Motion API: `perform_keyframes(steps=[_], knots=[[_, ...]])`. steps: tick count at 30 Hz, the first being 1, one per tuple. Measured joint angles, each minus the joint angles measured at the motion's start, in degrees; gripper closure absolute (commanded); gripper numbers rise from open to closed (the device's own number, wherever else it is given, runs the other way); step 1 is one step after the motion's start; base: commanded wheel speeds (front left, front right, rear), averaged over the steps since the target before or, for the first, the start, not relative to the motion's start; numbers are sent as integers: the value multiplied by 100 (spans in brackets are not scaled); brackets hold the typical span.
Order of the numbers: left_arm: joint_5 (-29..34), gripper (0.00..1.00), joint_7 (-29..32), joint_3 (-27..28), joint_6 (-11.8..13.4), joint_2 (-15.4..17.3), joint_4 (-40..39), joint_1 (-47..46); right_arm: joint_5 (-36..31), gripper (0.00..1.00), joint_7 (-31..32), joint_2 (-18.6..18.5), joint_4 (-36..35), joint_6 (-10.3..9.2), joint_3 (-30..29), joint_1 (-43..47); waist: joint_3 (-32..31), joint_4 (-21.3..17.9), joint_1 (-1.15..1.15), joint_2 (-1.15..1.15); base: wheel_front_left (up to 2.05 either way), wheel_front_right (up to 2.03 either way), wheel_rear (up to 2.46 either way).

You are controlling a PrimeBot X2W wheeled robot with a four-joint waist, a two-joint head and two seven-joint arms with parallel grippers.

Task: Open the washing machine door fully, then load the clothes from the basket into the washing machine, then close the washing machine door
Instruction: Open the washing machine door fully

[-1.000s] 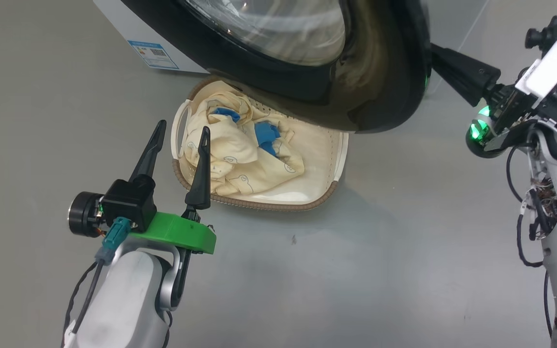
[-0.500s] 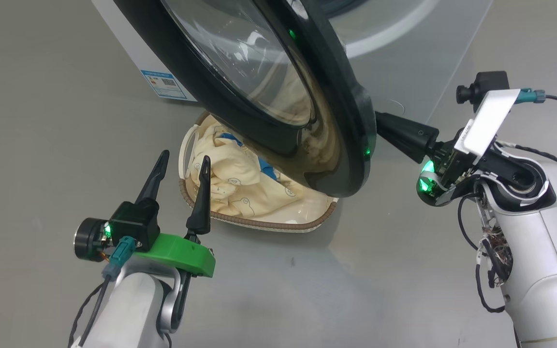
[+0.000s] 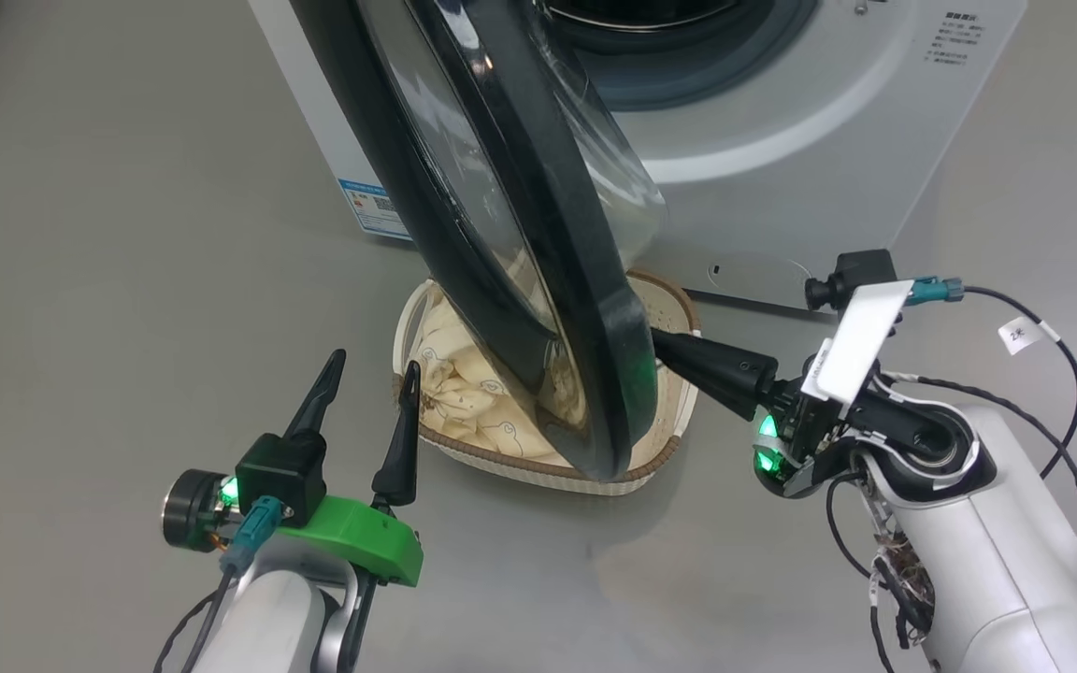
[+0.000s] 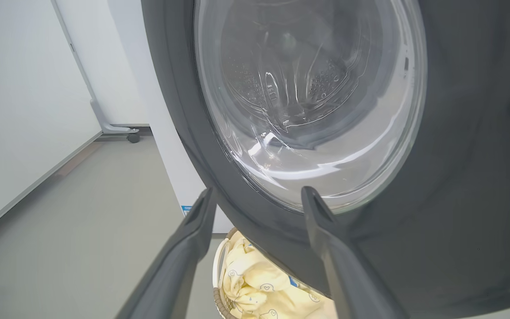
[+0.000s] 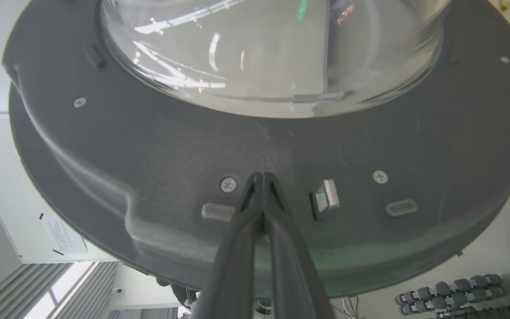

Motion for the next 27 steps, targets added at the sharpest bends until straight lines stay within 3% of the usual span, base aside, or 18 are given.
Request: perform_keyframes(steps=[27], knots=[[-20,0,0,-20,-48,12,71,397,356,100,-836,66,-5,1,1143,510,-548,910,0,0,0,0,0]])
